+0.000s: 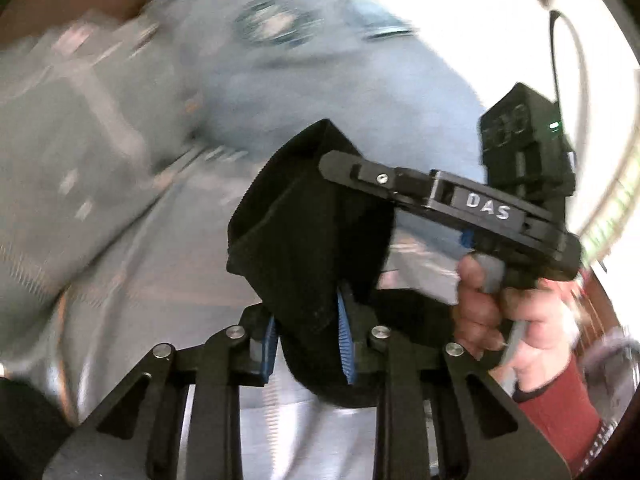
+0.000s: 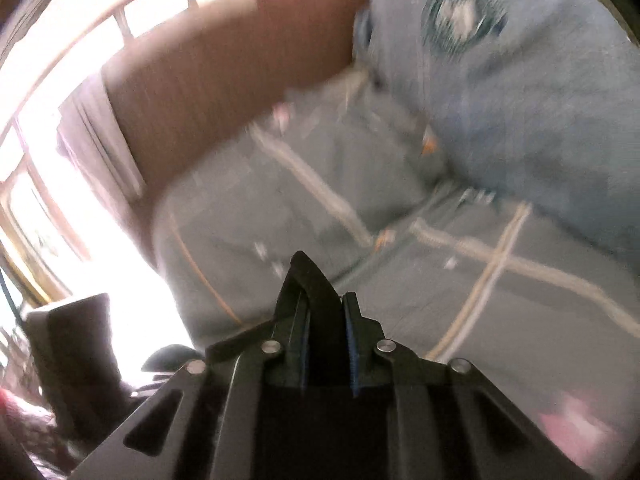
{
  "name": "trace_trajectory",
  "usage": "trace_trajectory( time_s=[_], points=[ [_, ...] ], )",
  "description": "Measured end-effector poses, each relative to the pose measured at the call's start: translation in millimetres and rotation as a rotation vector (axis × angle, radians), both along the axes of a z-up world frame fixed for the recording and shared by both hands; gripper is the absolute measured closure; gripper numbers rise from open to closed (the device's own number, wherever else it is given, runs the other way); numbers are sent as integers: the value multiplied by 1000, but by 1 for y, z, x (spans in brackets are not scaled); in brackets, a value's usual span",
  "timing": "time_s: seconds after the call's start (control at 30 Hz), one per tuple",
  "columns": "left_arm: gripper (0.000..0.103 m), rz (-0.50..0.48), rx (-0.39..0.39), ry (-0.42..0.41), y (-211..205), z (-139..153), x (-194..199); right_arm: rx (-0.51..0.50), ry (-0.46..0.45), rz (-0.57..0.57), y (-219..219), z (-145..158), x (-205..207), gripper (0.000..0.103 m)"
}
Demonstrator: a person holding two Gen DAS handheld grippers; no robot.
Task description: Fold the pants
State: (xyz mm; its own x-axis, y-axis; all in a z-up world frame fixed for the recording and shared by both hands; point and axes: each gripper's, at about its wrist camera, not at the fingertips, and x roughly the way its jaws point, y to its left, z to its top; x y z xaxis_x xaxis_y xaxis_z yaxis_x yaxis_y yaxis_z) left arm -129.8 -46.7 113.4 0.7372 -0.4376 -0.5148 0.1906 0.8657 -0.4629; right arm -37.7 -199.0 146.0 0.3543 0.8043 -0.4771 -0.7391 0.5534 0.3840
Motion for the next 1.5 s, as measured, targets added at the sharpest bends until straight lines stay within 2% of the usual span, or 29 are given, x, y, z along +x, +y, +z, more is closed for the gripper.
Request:
trace_trajectory(
  time_s=[0.1, 0.23, 0.37, 0.5, 0.53, 0.57, 0.63, 0.67, 0.7, 0.77, 0.87, 0.97, 1.0, 1.03, 1.07, 1.1, 1.27, 1.33, 1.47, 1.5],
  points=[
    [81, -158, 16, -69, -46, 26, -3, 74, -68, -80, -65, 24, -24, 89],
    [81, -337, 36, -67, -111, 23, -2, 85, -84, -219, -143, 23, -38, 91],
    [81, -478, 98, -19, -179, -6, 7, 57, 10, -418, -223, -19, -50, 94],
    [79, -579, 143, 82, -228, -42, 17, -72, 157, -666, -280, -71, -55, 93],
    [77, -601, 133, 91, -232, -45, 17, -77, 172, -698, -289, -75, -57, 89],
    [69, -618, 123, 82, -232, -43, 15, -70, 189, -737, -299, -77, -61, 89],
    [60, -682, 92, 78, -226, -30, 11, 17, 203, -757, -315, -75, -71, 85],
    [54, -701, 83, 74, -221, -23, 11, 70, 201, -763, -321, -71, -79, 76],
    [48, -711, 84, 63, -217, -18, 11, 96, 205, -760, -324, -68, -84, 63],
    [43, -703, 133, 13, -202, -5, 8, 156, 216, -723, -322, -65, -92, 48],
    [42, -628, 238, -35, -186, 1, 21, 156, 220, -647, -299, -64, -97, 42],
    [42, -539, 266, -10, -178, -8, 36, 122, 238, -623, -274, -73, -92, 37],
    [42, -517, 257, 4, -176, -11, 47, 100, 256, -614, -263, -79, -87, 40],
    [42, -498, 247, 19, -171, -14, 47, 55, 264, -608, -253, -83, -82, 48],
    [42, -476, 243, 39, -169, -17, 52, 8, 254, -598, -248, -85, -83, 91],
    [42, -469, 244, 46, -161, -21, 49, -20, 241, -595, -245, -84, -83, 97],
    [41, -449, 295, 10, -162, -24, 45, 39, 194, -644, -268, -70, -103, 97],
    [40, -432, 314, 18, -168, -31, 48, 10, 212, -679, -272, -78, -99, 97],
    [30, -385, 366, 56, -180, -47, 55, -63, 248, -699, -262, -105, -89, 96],
    [26, -382, 371, 52, -180, -47, 53, -56, 255, -706, -262, -106, -89, 96]
  ],
)
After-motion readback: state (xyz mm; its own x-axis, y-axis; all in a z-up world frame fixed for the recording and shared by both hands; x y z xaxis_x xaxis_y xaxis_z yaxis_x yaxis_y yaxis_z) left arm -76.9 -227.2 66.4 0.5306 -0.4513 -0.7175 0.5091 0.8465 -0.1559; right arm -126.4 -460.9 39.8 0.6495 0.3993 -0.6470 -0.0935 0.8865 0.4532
